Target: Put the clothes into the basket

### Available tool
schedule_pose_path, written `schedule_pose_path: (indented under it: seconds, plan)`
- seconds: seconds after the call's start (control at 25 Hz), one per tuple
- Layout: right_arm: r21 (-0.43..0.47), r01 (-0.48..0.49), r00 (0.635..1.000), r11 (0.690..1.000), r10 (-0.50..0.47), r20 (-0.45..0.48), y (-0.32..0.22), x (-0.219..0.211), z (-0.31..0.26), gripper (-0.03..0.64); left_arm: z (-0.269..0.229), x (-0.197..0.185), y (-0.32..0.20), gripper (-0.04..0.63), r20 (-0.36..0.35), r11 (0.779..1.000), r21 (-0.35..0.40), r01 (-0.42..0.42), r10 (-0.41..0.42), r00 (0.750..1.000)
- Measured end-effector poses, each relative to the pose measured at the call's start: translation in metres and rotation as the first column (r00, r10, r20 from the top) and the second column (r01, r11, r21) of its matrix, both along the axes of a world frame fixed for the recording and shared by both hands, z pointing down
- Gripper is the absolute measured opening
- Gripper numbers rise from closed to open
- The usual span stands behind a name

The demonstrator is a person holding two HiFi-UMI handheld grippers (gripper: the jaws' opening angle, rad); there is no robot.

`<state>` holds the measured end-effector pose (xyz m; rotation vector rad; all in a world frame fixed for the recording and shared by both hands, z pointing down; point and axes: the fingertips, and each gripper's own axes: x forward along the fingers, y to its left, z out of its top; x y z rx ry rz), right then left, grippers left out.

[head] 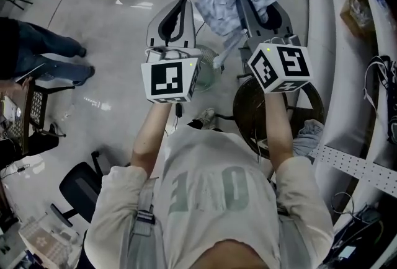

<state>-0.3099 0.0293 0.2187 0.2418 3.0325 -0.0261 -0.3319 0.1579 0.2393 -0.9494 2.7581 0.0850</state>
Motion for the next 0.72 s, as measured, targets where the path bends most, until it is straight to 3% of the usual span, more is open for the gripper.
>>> schedule_pose_path:
  seconds: [0.44,0.56,0.72]
  plan:
    - [-0.036,0.135,0.976,0.990,-0.140,-0.168,0.060,-0.043,0.070,0.127,0.018,-0.012,0.063,0.017,-0.037,0.990,-0.030,0.139,-0.140,0.989]
    - [-0.040,0.187,0.946,0.982,-0.191,-0.263,0.076,-0.051,0.099,0.132,0.019,-0.016,0.073,0.018,-0.049,0.988,-0.020,0.151,-0.151,0.987]
    - [-0.026,0.213,0.900,0.977,-0.207,-0.384,0.086,-0.051,0.140,0.195,0.022,-0.017,0.073,0.017,-0.055,0.989,-0.019,0.149,-0.150,0.987]
